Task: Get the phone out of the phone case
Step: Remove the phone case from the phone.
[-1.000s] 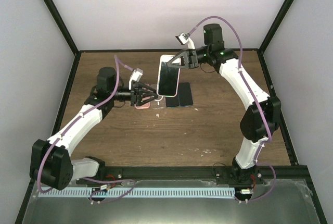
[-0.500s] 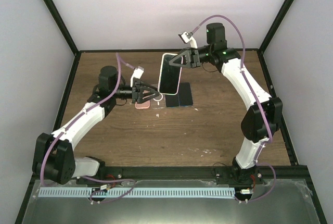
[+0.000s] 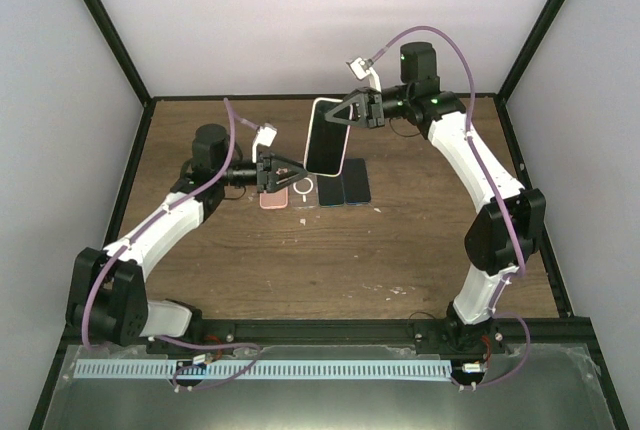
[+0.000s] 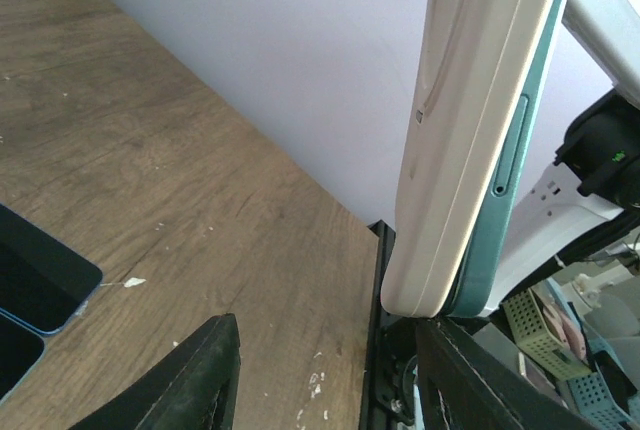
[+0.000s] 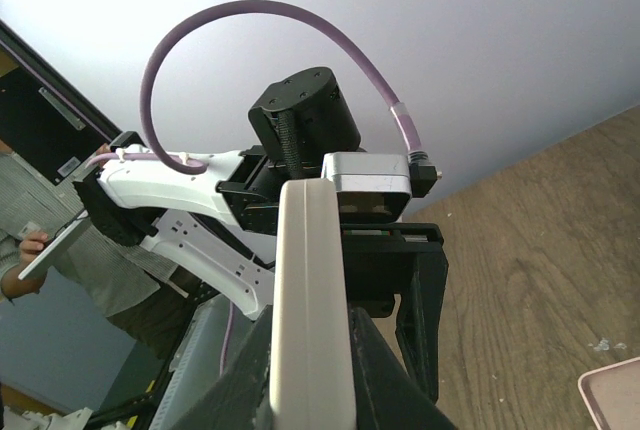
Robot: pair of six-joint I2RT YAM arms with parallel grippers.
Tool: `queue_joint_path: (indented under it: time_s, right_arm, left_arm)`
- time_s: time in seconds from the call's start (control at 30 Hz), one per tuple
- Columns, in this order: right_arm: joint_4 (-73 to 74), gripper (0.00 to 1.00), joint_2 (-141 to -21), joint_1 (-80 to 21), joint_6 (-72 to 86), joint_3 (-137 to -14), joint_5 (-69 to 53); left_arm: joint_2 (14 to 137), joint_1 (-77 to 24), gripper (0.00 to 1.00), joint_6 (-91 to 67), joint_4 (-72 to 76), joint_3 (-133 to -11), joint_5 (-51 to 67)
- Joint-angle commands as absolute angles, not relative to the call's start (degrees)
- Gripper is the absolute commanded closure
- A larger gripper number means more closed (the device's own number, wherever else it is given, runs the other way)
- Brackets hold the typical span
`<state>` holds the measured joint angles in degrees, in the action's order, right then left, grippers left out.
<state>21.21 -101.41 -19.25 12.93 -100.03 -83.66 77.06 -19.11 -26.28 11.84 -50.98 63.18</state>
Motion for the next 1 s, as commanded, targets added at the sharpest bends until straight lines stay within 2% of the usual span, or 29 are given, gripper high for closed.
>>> queue_joint_path:
  time_s: [0.0, 0.33, 0.8, 0.87, 0.97]
  right_arm:
    - [24.1, 0.99, -99.3, -23.3, 15.9, -99.7, -99.1]
    - [34.2, 0.99, -100.3, -24.0, 4.9, -97.0, -96.1]
    - [41.0, 0.99, -102.0, -27.0, -3.3, -97.1, -94.3]
    - [41.1, 0.99, -102.7, -26.9, -3.3, -98.4, -94.0]
    - [41.5, 0.99, -104.1, -26.2, -3.1, -101.1, -92.9]
  left_arm:
    - [79.7, -19.0, 0.50, -25.4, 13.9, -54.6, 53.0]
    - [82.2, -21.3, 0.51, -32.4, 28.4, -58.2, 60.6]
    - [84.6, -24.1, 0.59, -30.4, 25.4, -64.8, 58.2]
    - [85.0, -24.5, 0.64, -31.9, 26.9, -64.6, 59.5]
    - [84.9, -24.2, 0.77, -37.3, 31.3, -62.5, 61.0]
